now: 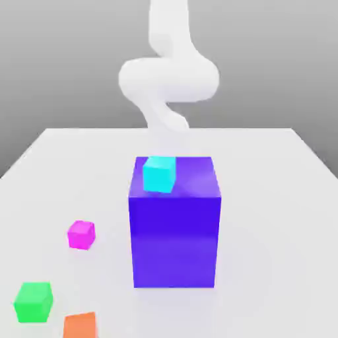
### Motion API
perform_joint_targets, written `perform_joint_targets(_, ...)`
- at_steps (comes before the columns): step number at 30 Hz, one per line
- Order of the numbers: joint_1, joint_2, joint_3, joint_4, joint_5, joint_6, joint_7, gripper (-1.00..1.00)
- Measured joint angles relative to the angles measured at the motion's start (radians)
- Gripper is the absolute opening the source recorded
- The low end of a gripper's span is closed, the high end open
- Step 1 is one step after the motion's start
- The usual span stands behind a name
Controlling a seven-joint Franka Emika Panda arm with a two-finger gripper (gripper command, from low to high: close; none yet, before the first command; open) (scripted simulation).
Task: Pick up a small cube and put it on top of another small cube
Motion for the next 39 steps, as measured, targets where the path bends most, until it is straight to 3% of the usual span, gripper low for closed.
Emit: perform_joint_targets(39,0.083,0.626,-0.847,-0.612,-0.330,0.538,-1.667,0.00)
